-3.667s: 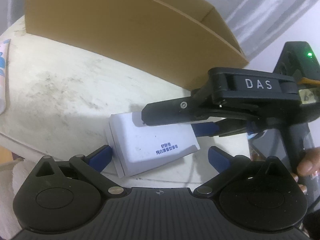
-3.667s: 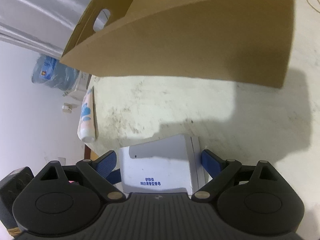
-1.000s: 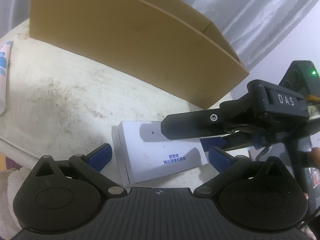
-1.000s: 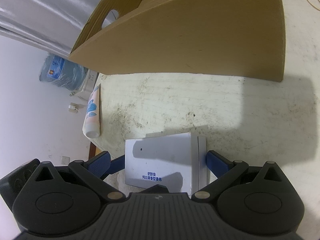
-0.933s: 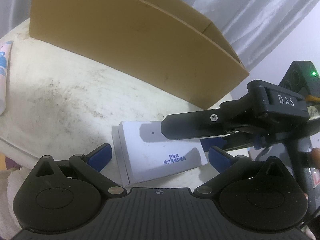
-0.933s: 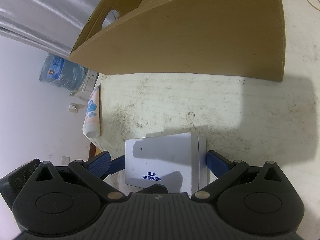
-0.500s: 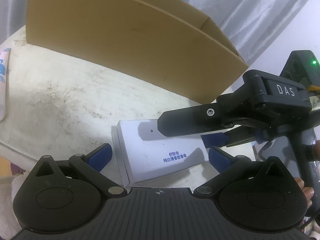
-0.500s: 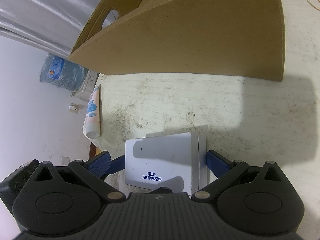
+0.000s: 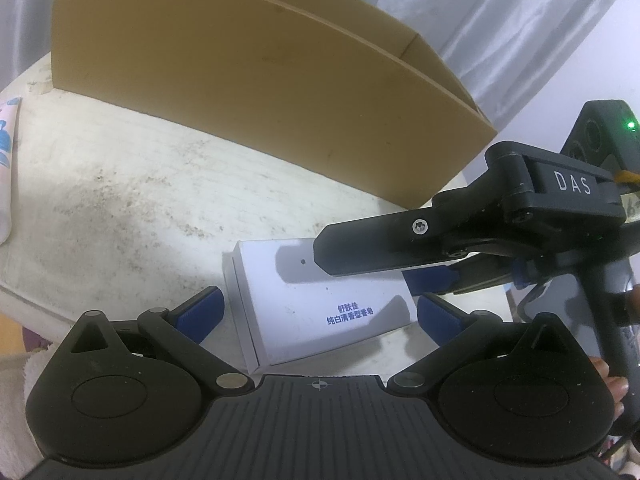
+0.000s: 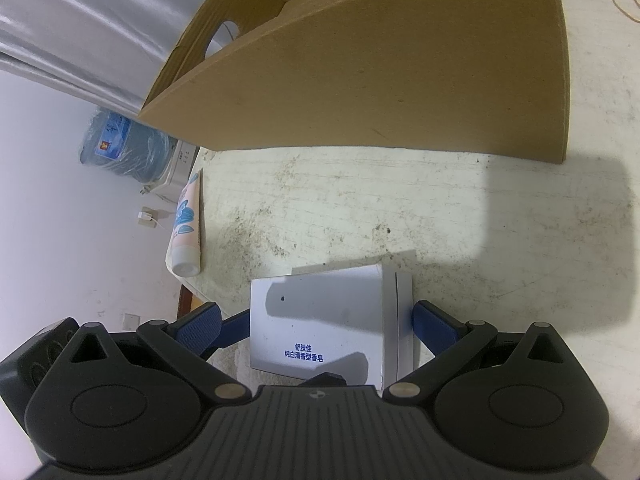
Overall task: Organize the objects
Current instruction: 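Close the right gripper on the sides of the white box, then lift the white box with the right gripper off the table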
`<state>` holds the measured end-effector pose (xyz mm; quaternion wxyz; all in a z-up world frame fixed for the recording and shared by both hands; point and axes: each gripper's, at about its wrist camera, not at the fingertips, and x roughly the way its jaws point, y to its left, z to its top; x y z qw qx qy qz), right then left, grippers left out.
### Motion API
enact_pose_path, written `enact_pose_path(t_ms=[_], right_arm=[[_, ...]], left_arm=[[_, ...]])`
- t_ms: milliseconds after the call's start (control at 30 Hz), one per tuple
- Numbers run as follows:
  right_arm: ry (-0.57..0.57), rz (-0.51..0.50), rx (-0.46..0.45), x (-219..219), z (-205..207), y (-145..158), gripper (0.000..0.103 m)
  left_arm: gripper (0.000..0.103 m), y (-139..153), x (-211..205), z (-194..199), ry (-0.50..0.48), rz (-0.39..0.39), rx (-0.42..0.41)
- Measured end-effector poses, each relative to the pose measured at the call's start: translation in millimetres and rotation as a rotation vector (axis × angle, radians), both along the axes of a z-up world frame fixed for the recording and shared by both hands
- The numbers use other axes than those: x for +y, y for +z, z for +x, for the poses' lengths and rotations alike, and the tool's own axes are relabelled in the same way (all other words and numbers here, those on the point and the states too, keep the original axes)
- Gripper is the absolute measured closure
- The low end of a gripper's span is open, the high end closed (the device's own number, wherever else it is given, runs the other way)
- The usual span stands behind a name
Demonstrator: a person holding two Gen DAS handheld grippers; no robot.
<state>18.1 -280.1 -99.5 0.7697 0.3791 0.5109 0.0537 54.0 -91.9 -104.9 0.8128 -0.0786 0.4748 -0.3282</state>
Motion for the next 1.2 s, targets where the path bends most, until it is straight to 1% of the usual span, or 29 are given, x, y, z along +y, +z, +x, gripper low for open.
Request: enact_pose_path(t_ms=[233,500,633,733,900,967,1033,1200], right_arm=[[0.000,-0.001,-0.002,0,0,-1,0.000],[-0.003,-0.001,-0.010,0,-1,0,0.000],[-0.019,0.017,-0.017,-4,-3,-2,0.000],[-0.037,0.044,-0.023,-8,-3,-4,0.000],[-0.073,0.103,-0.030,-16,-7,-8,0.000],[-0.084,0.119,-0.031,-19,-7,-9,0.000],[-0.080,0.118,-0.032,-18,-8,-10,0.000],[-0.054,0.076,-0.031,-13,-8,-6,0.000]], left_arm=[[0.000,1,0,-1,-0.002,0.002,-0.006],[0.000,-1,2,0,-0.009,-0.014,-0.010],[0.000,-1,1,1,-0.023,-0.008,-0.016],[0.000,0,-4,1,-0.040,0.017,-0.033],[0.000,-1,-17,-7,-0.079,0.102,-0.100],[0.001,-1,-21,-9,-0.089,0.124,-0.114],[0.001,-1,-25,-11,-0.088,0.143,-0.123],[0.007,1,-30,-12,-0.085,0.163,-0.129]])
